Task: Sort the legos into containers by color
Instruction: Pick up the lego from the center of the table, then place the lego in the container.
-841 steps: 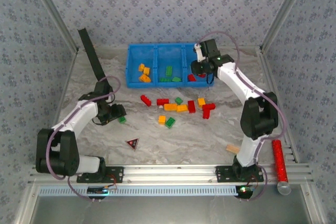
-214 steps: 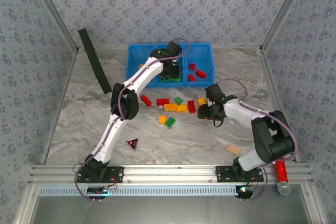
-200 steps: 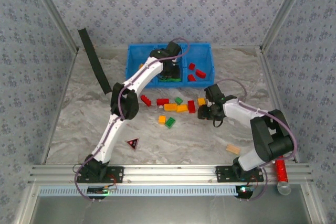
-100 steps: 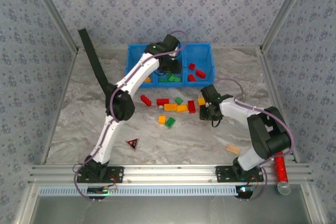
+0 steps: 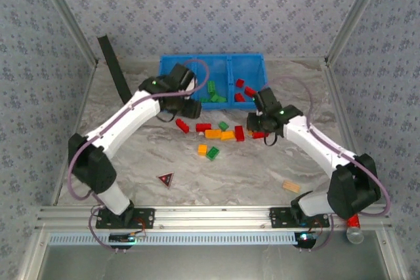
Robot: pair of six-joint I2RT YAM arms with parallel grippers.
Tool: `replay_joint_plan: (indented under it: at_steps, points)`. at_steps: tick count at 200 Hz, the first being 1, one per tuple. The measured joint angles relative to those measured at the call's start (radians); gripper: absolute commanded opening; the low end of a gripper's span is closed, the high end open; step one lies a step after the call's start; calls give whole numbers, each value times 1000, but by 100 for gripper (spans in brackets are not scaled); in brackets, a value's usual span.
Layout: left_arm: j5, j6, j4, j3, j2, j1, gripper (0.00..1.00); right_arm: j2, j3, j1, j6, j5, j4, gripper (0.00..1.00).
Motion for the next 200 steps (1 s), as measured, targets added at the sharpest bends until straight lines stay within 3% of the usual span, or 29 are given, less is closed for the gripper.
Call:
replay_joint_plan:
  at_steps: [33, 78, 155, 200]
  points:
    - [-25, -39, 23, -223, -134, -61, 59, 154, 228, -79, -77, -8, -14, 31]
    - [-48, -116, 93, -341, -193, -146, 60, 430, 533, -144, -164, -69, -23, 33]
    - [-46, -154, 175, -354, -39, -194, 61, 826, 851, -200, -205, -138, -63, 41]
    - [-19, -153, 197, -298, 55, -195, 61, 882, 893, -212, -206, -153, -103, 54]
